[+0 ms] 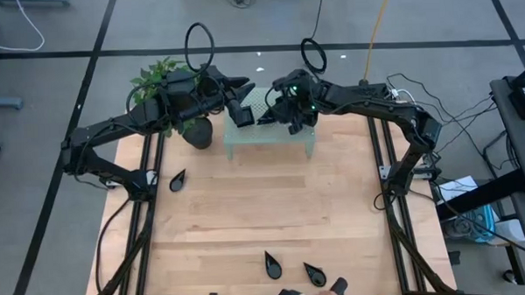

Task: Pick & Place Mini shaped plates
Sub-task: Stack the drop shaped plate on top of the other drop shaped plate on the shelf, then adjust the distorted square plate on the shelf

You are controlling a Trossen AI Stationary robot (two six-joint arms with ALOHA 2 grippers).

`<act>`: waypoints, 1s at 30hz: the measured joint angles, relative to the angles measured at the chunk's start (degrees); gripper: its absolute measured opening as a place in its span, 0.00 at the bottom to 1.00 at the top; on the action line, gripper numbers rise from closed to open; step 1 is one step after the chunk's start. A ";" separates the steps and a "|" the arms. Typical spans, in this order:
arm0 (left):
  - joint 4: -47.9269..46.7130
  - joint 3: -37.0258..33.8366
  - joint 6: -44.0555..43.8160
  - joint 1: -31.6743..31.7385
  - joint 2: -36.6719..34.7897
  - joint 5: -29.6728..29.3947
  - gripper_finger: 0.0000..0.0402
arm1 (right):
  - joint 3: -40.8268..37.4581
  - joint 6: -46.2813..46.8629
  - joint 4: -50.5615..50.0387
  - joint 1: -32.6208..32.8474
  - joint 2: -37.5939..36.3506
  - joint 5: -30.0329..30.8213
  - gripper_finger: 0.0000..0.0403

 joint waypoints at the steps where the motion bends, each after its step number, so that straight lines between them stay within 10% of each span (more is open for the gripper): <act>1: 0.00 0.00 -0.12 0.00 0.00 0.00 0.31 | 0.00 -0.93 -0.05 0.00 0.00 0.00 0.00; 30: 0.01 0.00 -1.81 -0.18 0.00 0.00 0.31 | 0.00 -1.63 3.25 -0.02 0.02 0.42 0.19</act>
